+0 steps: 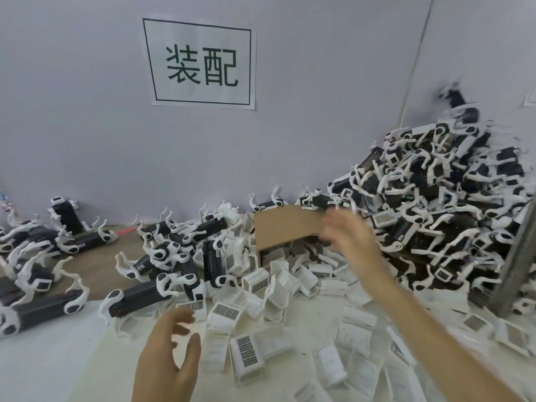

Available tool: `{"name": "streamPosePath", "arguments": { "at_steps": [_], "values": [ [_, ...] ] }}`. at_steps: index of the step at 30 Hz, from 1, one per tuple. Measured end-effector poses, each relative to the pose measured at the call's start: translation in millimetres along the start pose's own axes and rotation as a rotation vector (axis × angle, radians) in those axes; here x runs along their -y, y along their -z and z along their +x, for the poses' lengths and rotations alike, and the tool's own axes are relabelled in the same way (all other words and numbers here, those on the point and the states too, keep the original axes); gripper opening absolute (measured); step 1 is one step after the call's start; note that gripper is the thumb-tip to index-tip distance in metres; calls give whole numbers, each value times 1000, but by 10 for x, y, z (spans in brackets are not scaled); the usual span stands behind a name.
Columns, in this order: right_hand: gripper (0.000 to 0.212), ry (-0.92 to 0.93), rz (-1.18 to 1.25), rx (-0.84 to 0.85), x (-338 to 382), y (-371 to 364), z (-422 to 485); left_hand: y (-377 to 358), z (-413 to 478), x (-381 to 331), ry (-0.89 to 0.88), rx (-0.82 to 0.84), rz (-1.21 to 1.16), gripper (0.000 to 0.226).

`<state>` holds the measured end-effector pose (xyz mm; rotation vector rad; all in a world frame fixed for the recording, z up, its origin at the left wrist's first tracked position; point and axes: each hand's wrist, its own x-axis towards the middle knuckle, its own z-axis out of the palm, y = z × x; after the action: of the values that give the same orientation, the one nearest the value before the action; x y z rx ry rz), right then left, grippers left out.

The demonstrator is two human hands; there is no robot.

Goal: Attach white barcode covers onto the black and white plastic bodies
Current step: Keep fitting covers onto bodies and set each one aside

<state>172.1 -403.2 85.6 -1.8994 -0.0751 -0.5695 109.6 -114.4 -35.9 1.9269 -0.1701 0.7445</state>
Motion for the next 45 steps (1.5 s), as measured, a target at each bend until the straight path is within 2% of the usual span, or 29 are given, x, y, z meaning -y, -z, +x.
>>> {"name": "streamPosePath", "arguments": {
  "at_steps": [2, 4, 6, 8, 12, 14, 16, 18, 21, 23, 25, 27, 29, 31, 34, 38, 42, 45],
  "values": [
    [40, -43, -147, 189, -331, -267, -422, 45, 50, 95, 20, -25, 149, 39],
    [59, -71, -359, 374, -588, -465, -701, 146, 118, 224, 88, -84, 354, 50],
    [65, -97, -540, 472, -737, -523, -808, 313, 181, 367, 163, -144, 500, 59],
    [55, -122, -561, 491, -787, -509, -804, 494, 235, 510, 239, -143, 583, 67],
    [25, 30, -661, 472, -874, -522, -844, 643, 290, 657, 360, 76, 601, 83],
    [14, 96, -634, 375, -907, -540, -868, 615, 279, 676, 328, 169, 609, 71],
    [17, 127, -540, 313, -907, -546, -887, 597, 266, 684, 293, 168, 587, 45],
    [19, 106, -450, 363, -892, -541, -888, 588, 253, 682, 282, 103, 518, 27],
    [11, 78, -427, 464, -895, -516, -873, 574, 270, 636, 278, -63, 333, 18],
    [16, 57, -426, 490, -895, -497, -876, 572, 293, 597, 294, -162, 226, 30],
    [34, 62, -438, 531, -868, -497, -897, 577, 307, 572, 369, -184, 81, 50],
    [42, 85, -462, 586, -846, -517, -910, 594, 340, 541, 530, -178, -251, 52],
    [39, 87, -483, 605, -836, -522, -918, 635, 384, 534, 668, -184, -639, 34],
    [32, 61, -460, 592, -822, -507, -921, 696, 413, 514, 741, -189, -887, 11],
    [28, 55, -382, 558, -814, -501, -924, 744, 392, 480, 857, -247, -1154, 12],
    [39, 96, -336, 501, -802, -547, -953, 734, 356, 405, 1041, -250, -1145, 22],
    [55, 155, -310, 428, -802, -567, -972, 707, 368, 358, 1037, -147, -1038, 22],
    [56, 163, -292, 413, -808, -562, -970, 708, 379, 330, 1036, -99, -1009, 26]
  ]
}}
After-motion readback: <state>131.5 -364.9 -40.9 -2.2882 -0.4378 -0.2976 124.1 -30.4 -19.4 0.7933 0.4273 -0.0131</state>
